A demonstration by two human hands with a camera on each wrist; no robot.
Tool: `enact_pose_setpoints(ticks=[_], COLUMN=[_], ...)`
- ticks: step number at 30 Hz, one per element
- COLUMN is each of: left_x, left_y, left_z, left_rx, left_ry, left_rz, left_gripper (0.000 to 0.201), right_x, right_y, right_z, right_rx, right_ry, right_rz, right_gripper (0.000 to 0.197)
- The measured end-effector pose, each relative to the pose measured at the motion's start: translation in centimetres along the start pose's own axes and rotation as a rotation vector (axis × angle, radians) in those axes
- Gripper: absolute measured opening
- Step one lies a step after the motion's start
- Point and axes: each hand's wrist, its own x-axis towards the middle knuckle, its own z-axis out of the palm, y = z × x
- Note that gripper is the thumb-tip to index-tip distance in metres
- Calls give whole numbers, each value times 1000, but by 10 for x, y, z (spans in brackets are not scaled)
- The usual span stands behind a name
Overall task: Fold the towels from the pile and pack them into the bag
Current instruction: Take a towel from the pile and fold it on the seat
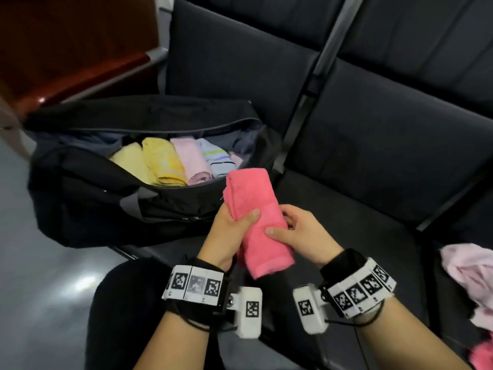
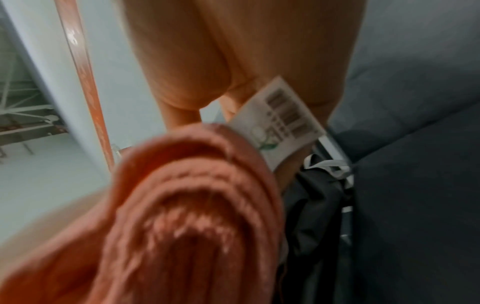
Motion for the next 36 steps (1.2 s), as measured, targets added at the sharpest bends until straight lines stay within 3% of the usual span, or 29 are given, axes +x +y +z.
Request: enact_pose_setpoints(ticks=[5,10,12,15,18,20,22,25,28,30,31,33,34,36], left_x=[39,94,122,162,186,193,196,200,209,215,217,222,224,228], left_y=[42,78,81,71,50,37,36,43,56,63,65,66,67,71], left_z=[-28,-53,-61,-70,-78,-83,-83,-81,-75,-69,-65,-59,-56,-51], left_rx=[85,61,20,-2,78,147,124,109,101,71,67,80,87,104], left_ry=[-43,-9,29,128,272,335,369,372,355,347,338,323,322,335], left_rz=[-14,11,-22,-111,-251,-264,-245,-219,-188,-201,-208,-209,-204,-172], left_gripper=[71,60,55,40,50,58,61,60,42,49,54,62,65,69], right_x=[63,126,150,182,212,228,238,248,257,261,263,264,263,262], right_y=[-31,-55,-63,-69,-66,-59,-58,-64,-68,-70,-68,-66,-65,-71], right_z=[8,19,11,-7,-23,-29,-32,-38,-43,-44,-43,-44,-46,-52], right_rx=[-41,-18,-234,-738,-1067,-1036,-1009,-934,-774,-738,-748,-769,-754,-691], right_ry=[6,-34,63,293,259,104,25,156,265,238,209,176,191,280], right_rz=[-50,-60,-169,-365,-184,-6,46,49,106,159,171,180,186,101], right_gripper=[35,40,44,52,59,58,45,28,27,46,44,17,30,29])
